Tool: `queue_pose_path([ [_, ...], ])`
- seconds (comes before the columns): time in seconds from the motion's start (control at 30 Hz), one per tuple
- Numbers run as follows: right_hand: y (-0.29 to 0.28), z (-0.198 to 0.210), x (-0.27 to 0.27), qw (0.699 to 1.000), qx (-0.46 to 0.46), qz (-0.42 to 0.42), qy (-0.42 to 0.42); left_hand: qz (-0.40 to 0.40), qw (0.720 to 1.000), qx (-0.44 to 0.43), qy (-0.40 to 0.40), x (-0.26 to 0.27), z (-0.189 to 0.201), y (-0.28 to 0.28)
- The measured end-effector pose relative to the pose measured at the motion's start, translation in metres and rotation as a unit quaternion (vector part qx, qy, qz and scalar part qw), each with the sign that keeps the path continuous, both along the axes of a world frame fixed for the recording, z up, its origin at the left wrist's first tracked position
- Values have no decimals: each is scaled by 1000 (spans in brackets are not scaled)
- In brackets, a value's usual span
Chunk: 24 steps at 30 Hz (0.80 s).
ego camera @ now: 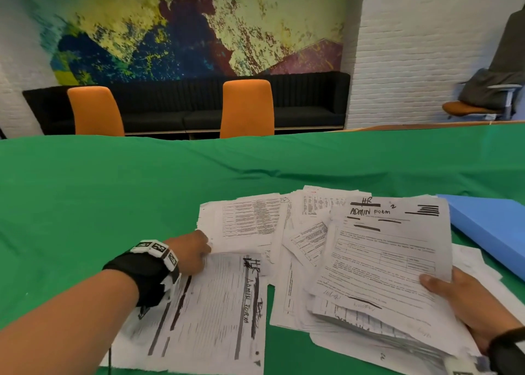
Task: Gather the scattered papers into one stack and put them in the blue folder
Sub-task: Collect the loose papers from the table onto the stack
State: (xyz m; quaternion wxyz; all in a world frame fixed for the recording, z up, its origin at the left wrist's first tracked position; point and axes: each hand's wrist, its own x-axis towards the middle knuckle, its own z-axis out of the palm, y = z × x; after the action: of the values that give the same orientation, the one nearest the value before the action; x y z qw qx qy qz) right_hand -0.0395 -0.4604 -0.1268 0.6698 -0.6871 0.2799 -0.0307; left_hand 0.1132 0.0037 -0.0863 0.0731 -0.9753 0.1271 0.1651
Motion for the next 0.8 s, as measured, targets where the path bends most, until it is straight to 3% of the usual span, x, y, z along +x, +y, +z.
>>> queue_pose_path([
  [0.1, -2, -1, 0, 1000, -2, 1, 4, -49, 997, 65, 13, 3, -7, -9],
  [0.27, -2, 0, -2, 1000, -12, 4, 1, -31, 994, 91, -56, 3, -1, -5],
  [0.53, -5, -2, -2, 1000, -7, 9, -2, 31, 996, -27, -74, 28, 34, -5],
  [0.8, -11, -2, 3, 999, -1, 4, 35, 24, 993, -49, -103, 121, 15, -62],
])
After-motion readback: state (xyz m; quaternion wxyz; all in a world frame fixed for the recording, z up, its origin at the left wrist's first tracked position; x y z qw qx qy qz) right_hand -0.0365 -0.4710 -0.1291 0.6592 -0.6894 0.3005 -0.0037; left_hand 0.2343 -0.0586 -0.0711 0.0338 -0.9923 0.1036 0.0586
